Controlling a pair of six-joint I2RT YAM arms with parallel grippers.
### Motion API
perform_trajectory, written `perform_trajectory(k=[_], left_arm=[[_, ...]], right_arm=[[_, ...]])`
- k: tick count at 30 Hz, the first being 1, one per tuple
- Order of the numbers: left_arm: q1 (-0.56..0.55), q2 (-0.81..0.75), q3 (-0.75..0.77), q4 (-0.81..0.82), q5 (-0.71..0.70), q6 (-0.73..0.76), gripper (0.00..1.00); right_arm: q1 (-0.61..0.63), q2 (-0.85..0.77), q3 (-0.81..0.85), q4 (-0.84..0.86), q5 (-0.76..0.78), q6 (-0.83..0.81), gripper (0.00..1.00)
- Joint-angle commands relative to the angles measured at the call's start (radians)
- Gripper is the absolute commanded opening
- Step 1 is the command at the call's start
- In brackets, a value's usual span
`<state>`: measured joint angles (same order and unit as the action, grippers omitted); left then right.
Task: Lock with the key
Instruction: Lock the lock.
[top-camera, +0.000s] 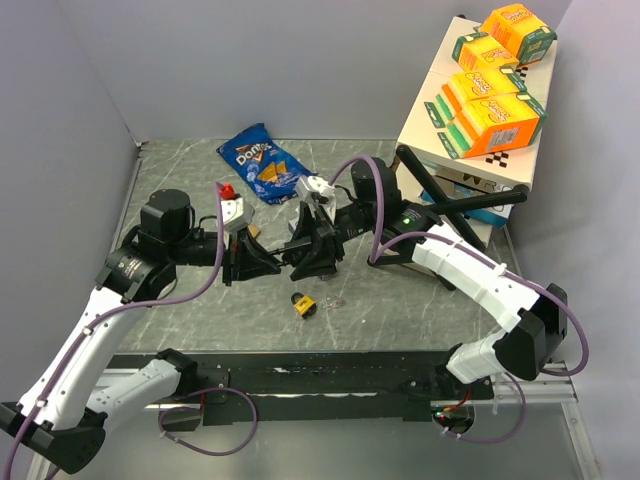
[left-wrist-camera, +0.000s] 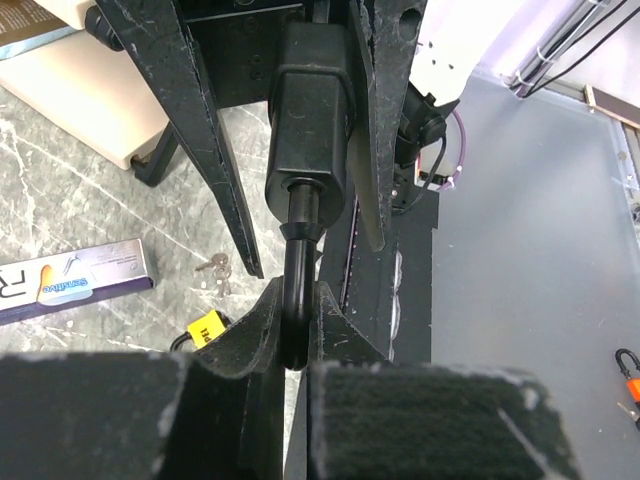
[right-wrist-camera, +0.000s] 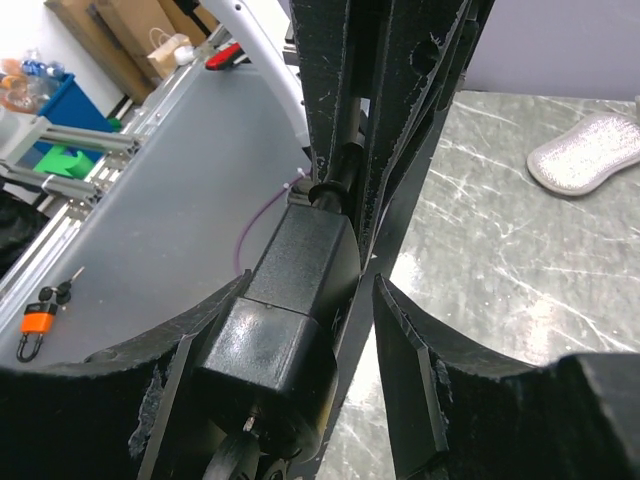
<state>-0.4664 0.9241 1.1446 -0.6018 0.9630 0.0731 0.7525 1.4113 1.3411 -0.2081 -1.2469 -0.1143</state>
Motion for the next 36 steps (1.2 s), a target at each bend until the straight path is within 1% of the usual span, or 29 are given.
perform_trajectory(k=[1,4,5,6,8,12,14,19,22,24,25,27,28,30,31,33,34,36], left_arm=[[-0.015,0.016,0.018,0.310,-0.035,-0.051,0.01],[-0.014,0.015,0.029,0.300,-0.024,-0.067,0.01],[-0.012,0.012,0.030,0.268,-0.023,-0.067,0.01],[-0.011,0.001,0.030,0.254,-0.023,-0.056,0.01],[-0.008,-0.008,0.030,0.203,-0.030,-0.041,0.01],[0.000,-0.028,0.024,0.180,-0.049,-0.053,0.01],[0.009,-0.034,0.020,0.183,-0.052,-0.059,0.01],[0.020,-0.030,0.021,0.169,-0.053,-0.049,0.01],[0.020,-0.022,0.024,0.168,-0.066,-0.042,0.01],[0.020,-0.013,0.024,0.178,-0.060,-0.052,0.01],[0.020,-0.010,0.027,0.191,-0.055,-0.052,0.01],[0.020,0.002,0.027,0.207,-0.035,-0.067,0.01],[0.020,0.005,0.029,0.217,-0.029,-0.065,0.01],[0.015,0.018,0.030,0.237,-0.029,-0.067,0.01],[0.012,0.021,0.033,0.244,-0.035,-0.067,0.01],[0.008,0.033,0.038,0.270,-0.043,-0.105,0.01],[0.003,0.038,0.040,0.272,-0.053,-0.104,0.01],[-0.011,0.045,0.038,0.292,-0.070,-0.101,0.01]], right_arm=[[0.051,0.035,0.007,0.110,0.013,0.025,0.00],[0.032,0.038,0.015,0.098,0.029,0.019,0.32],[0.024,0.037,0.016,0.093,0.026,0.021,0.51],[0.004,0.035,0.016,0.087,0.024,0.019,0.58],[-0.011,0.028,0.020,0.041,0.029,-0.007,0.66],[-0.036,0.003,0.020,-0.030,0.043,-0.088,0.75],[-0.038,-0.005,0.024,-0.062,0.046,-0.134,0.76],[-0.039,-0.011,0.033,-0.126,0.058,-0.173,0.76],[-0.038,-0.012,0.030,-0.126,0.070,-0.179,0.72],[-0.039,-0.011,0.023,-0.111,0.072,-0.162,0.67],[-0.038,-0.012,0.021,-0.090,0.072,-0.154,0.60],[-0.036,-0.009,0.017,-0.067,0.070,-0.133,0.48],[-0.036,-0.005,0.016,-0.059,0.067,-0.127,0.39],[-0.033,0.001,0.024,-0.050,0.061,-0.120,0.33],[-0.030,0.008,0.027,-0.054,0.058,-0.122,0.27],[-0.027,0.012,0.032,-0.056,0.041,-0.120,0.22],[-0.022,0.015,0.032,-0.054,0.034,-0.116,0.17],[-0.019,0.020,0.035,-0.044,0.012,-0.096,0.13]])
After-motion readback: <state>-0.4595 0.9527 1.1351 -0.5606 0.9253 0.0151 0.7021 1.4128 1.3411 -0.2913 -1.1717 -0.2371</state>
